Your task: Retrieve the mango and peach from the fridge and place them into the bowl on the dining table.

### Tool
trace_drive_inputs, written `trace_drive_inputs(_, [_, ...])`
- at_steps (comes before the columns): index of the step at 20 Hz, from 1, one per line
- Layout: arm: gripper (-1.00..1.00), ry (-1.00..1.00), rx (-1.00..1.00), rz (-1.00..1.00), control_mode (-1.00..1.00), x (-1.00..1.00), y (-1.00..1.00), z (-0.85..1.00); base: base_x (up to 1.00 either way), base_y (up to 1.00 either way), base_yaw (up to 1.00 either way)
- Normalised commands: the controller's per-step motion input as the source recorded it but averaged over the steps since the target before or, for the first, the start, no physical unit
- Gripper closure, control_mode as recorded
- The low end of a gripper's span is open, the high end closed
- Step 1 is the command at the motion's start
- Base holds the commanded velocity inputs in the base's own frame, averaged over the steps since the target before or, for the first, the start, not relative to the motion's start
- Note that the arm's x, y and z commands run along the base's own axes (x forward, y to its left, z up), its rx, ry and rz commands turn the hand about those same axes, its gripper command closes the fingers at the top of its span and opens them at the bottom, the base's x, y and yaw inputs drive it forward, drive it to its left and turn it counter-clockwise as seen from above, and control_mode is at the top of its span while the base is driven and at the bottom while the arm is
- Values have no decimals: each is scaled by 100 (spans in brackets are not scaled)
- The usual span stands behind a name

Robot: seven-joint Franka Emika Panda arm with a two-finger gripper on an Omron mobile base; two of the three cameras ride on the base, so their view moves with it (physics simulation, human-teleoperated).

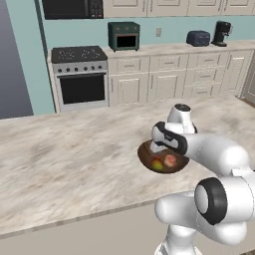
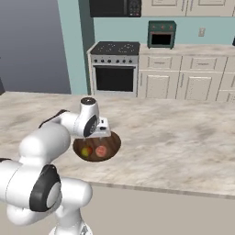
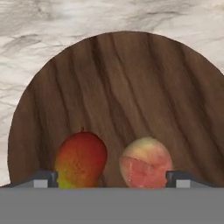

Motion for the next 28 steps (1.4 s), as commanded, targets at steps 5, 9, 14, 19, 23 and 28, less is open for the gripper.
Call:
trace_drive_inputs(5, [-100, -12, 0, 0, -100, -96, -24, 33, 0, 0, 0])
trace_drive_inputs(9, [-100, -27, 0, 0, -100, -100, -32, 51, 0, 0, 0])
trace_drive_inputs(14, [-100, -28, 0, 0, -100, -100, -33, 56, 0, 0, 0])
trace_drive_inputs(19, [-100, -20, 0, 0, -100, -100, -43, 49, 0, 0, 0])
trace_drive_inputs(23, [-100, -13, 0, 0, -100, -100, -41, 52, 0, 0, 0])
trace_drive_inputs(28, [-100, -16, 0, -1, -100, -97, -39, 55, 0, 0, 0])
